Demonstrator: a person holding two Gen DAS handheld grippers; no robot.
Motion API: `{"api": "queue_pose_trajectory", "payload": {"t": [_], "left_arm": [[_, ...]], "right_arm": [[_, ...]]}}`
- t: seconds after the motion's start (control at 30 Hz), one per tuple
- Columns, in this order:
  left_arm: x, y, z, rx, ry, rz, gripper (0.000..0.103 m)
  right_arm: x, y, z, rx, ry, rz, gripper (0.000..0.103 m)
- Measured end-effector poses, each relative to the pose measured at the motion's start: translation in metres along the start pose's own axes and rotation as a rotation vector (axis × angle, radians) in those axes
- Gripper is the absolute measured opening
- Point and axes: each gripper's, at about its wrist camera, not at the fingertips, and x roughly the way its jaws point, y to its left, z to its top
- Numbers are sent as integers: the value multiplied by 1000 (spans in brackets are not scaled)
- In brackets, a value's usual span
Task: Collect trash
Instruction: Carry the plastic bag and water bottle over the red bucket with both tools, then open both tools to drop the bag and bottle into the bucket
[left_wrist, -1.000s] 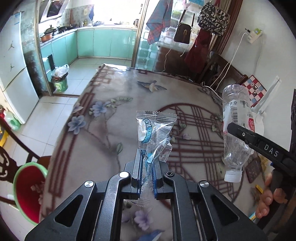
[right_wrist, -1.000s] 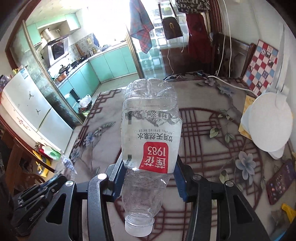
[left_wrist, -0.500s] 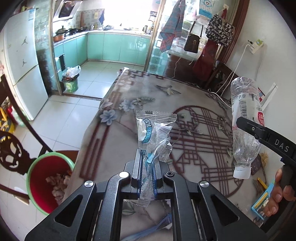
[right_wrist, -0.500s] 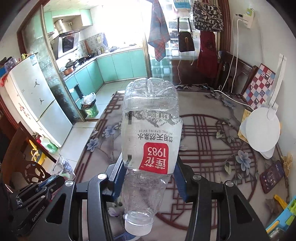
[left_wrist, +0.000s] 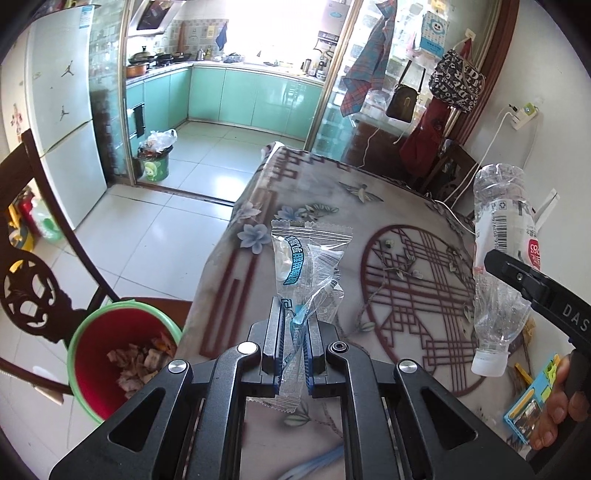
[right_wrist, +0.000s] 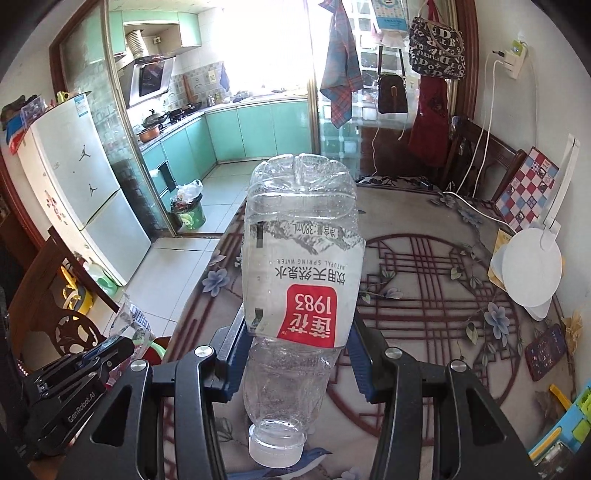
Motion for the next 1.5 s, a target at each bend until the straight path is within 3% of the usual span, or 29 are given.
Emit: {"api": "queue_pose_trajectory", "payload": {"t": [0.2,0.73,1.0,1.2,1.3,1.43,1.47,1.5], "left_arm": [[1,32,1,-39,1,33,8],[-10,152,-14,-212,8,226,8],[-2,195,-26,-276,46,304,8],[15,221,-40,-321,122,317,9],[17,227,-45,-334,137,312,23],[12,228,-43,-344,112,311,69],[11,229,-42,-345,101,311,77],[8,228,-41,-345,89,312,79]], "right_arm": [[7,40,-4,-51,22,30,46],[68,169,-27,-236,138,171,46],[110,227,-55,-310,256,302,46],[146,257,-88,-365,373,373,46],[157,264,-100,-388,410,396,47],[165,267,-104,-395,416,417,51],[166,268,-104,-400,413,420,57],[165,268,-104,-404,404,425,60]]}}
